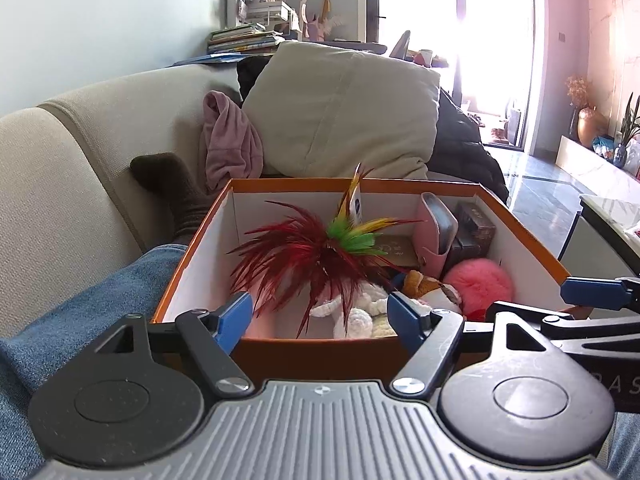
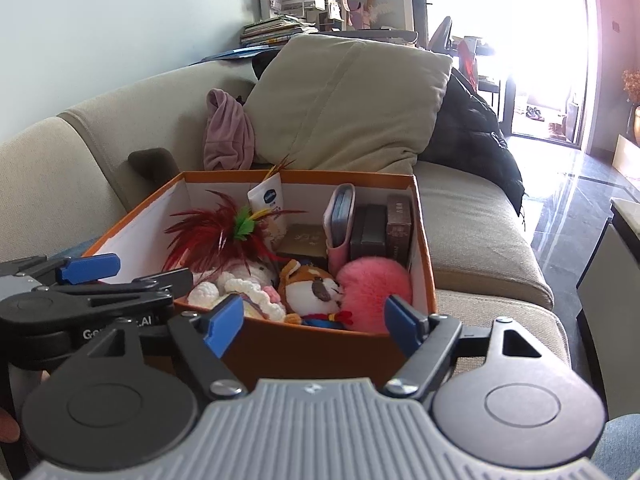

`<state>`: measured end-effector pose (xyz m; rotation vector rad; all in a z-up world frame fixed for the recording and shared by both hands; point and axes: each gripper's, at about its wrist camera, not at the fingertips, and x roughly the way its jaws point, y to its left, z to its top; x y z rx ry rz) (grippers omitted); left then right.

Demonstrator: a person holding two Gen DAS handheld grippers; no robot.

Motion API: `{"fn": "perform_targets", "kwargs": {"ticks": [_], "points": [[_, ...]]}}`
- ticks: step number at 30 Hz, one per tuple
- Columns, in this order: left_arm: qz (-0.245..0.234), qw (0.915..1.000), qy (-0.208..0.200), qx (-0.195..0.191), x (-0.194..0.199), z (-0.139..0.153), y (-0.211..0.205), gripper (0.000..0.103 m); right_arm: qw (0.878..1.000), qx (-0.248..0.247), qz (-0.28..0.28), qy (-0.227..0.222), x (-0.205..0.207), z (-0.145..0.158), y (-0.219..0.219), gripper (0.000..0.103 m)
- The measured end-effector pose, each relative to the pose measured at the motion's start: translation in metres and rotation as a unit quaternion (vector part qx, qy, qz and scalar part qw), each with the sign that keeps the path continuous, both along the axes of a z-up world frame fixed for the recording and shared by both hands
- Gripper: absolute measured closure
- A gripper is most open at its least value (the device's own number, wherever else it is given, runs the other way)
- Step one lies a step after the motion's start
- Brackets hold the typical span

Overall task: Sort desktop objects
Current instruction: 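Open the left tool to release the feather toy and withdraw both tools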

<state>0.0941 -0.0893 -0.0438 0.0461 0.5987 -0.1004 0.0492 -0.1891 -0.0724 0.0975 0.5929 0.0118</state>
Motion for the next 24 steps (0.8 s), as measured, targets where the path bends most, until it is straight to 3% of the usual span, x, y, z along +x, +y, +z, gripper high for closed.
{"fn": "perform_targets", "kwargs": {"ticks": [24], "points": [[-0.001, 1.0, 0.008, 0.002, 0.0038, -0.001, -0.001, 0.015, 1.0, 0.002, -0.003, -0.003, -0.0002, -0.0017, -0.0008, 0.02]]}}
